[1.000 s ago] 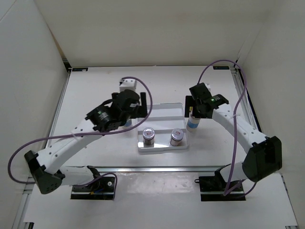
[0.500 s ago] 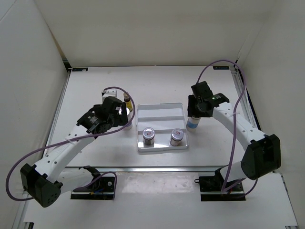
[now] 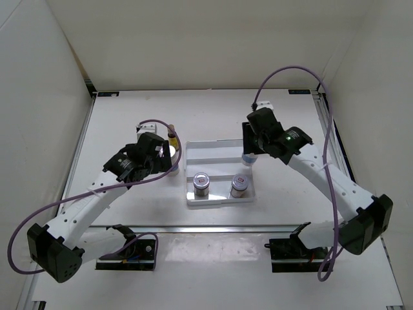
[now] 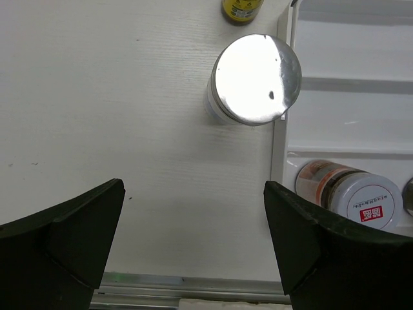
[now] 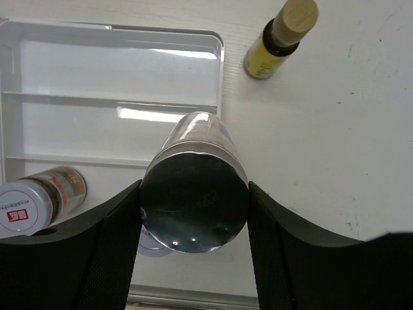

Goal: Organize the condiment bottles

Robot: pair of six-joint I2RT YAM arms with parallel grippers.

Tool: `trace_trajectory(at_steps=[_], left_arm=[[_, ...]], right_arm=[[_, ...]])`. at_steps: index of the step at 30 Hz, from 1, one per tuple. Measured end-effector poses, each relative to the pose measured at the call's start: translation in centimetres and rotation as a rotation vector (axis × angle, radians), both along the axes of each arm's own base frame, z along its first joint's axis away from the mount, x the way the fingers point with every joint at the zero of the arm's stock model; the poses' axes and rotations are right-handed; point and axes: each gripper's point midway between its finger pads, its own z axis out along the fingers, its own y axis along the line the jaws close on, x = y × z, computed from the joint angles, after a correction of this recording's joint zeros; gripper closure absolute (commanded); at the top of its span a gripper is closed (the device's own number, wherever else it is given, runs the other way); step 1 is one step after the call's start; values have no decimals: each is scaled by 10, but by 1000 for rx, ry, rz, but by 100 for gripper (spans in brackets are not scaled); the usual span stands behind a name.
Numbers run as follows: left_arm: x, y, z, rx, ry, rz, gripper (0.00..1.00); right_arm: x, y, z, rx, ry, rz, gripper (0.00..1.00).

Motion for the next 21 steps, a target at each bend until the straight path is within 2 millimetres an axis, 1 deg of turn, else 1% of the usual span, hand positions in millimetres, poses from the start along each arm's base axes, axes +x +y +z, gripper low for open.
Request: trace_trajectory(at_steps=[3,6,11,16,17,18,19,21], left_arm=[[1,1,-3,12,8,5,0],[2,1,-5,20,13,9,0],[3,4,-5,30,7,20,0],[5,8,-4,41,0,38,0],[6,9,-4,43,-1,42,0],[6,10,-5,45,0,46,0],[7,10,-5,45,-1,52,0],[9,10,-6,45,-1,65,0]], right_arm=[[3,10,-16,-21,35,17,100],[8,18,-36,-36,69,29,100],[9,26,-65,-43,108,46,100],[10,31,-81,-41,130,49,100],[12,32,-82,-38,125,47,87],[13,33,-82,-31,121,48,78],[14,34,-82,-27,117,47,52],[14,34,-82,-24,116,44,20]])
